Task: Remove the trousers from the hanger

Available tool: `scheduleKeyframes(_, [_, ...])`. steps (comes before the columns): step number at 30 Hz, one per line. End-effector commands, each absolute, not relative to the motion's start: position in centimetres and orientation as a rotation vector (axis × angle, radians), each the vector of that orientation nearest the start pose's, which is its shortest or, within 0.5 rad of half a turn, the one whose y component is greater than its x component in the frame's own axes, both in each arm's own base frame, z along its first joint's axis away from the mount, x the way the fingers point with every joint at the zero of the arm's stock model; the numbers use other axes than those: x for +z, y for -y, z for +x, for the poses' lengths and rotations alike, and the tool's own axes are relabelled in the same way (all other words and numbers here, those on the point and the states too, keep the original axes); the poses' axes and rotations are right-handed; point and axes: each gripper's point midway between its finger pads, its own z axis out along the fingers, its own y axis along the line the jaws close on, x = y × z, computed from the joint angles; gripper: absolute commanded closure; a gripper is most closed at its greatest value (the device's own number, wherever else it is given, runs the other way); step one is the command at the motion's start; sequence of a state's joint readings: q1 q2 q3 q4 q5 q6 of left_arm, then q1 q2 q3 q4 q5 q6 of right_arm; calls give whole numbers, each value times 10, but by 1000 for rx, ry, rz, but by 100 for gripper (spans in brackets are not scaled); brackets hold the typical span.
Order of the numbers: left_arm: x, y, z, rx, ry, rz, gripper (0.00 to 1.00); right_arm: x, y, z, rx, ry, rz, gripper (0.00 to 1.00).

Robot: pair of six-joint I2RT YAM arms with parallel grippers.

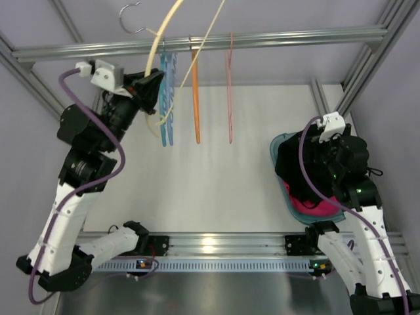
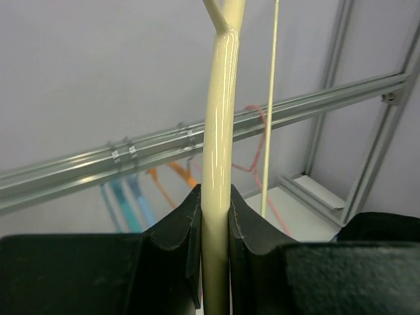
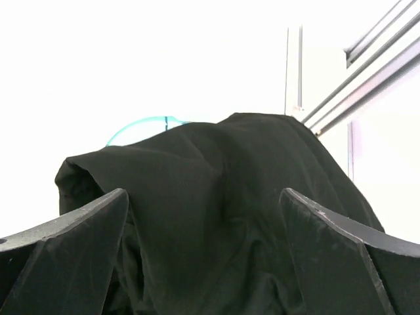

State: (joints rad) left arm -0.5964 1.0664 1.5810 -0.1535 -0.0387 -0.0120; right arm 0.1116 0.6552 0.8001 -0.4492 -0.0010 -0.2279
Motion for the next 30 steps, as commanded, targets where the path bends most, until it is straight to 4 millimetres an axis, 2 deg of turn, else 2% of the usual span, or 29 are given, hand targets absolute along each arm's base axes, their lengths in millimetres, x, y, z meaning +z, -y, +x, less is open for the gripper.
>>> scheduleKeyframes(1, [599, 129, 217, -526, -1005, 305, 100, 283, -23, 275, -65, -1794, -327, 0])
scheduleKeyframes(2, [582, 122, 223, -501, -1042, 282, 100, 286, -23, 276, -64, -1787, -325, 0])
scheduleKeyframes(3, [587, 105, 201, -481, -999, 257, 100, 289, -24, 277, -64, -1779, -325, 0])
scheduleKeyframes(4, [582, 91, 201, -434, -1004, 218, 100, 289, -24, 278, -63, -1782, -325, 0])
scheduleKeyframes(6, [563, 74, 195, -388, -1031, 167, 100, 294, -24, 280, -63, -1773, -326, 1])
scheduleKeyframes(7, [564, 58, 177, -350, -1002, 121, 100, 294, -25, 281, -59, -1774, -327, 1])
scheduleKeyframes(9, [543, 44, 175, -285, -1054, 78, 100, 295, -26, 283, -53, -1777, -328, 1])
scheduleKeyframes(10, [541, 32, 157, -225, -1028, 51, 100, 295, -27, 285, -49, -1780, -327, 1])
scheduleKeyframes(13, [516, 12, 145, -66, -1057, 36, 100, 298, -29, 290, -35, -1784, -330, 1])
scheduleKeyframes(14, [509, 6, 132, -32, -1048, 21, 100, 301, -30, 291, -31, -1779, -332, 0])
scheduleKeyframes(15, [502, 1, 127, 38, -1057, 50, 100, 300, -31, 292, -25, -1782, -337, 1])
scheduleKeyframes(16, [486, -6, 127, 82, -1114, 39, 100, 300, -32, 294, -22, -1787, -340, 0])
scheduleKeyframes(17, [482, -10, 119, 113, -1120, 39, 100, 302, -33, 295, -18, -1786, -341, 1])
scheduleKeyframes(19, [460, -23, 120, 210, -1221, 38, 100, 301, -36, 298, 1, -1794, -347, 1])
scheduleKeyframes(21, [450, -38, 120, 306, -1291, 22, 100, 304, -38, 300, 15, -1792, -346, 1])
scheduleKeyframes(22, [435, -42, 123, 334, -1365, 23, 100, 303, -39, 302, 21, -1800, -345, 1])
scheduleKeyframes(23, [431, -46, 126, 371, -1408, 36, 100, 306, -40, 303, 25, -1795, -342, 0])
scheduleKeyframes(25, [419, -47, 129, 398, -1474, 74, 100, 305, -40, 305, 29, -1799, -337, 1])
scheduleKeyframes(30, [374, -41, 137, 406, -1668, 213, 100, 304, -40, 304, 30, -1801, -334, 1])
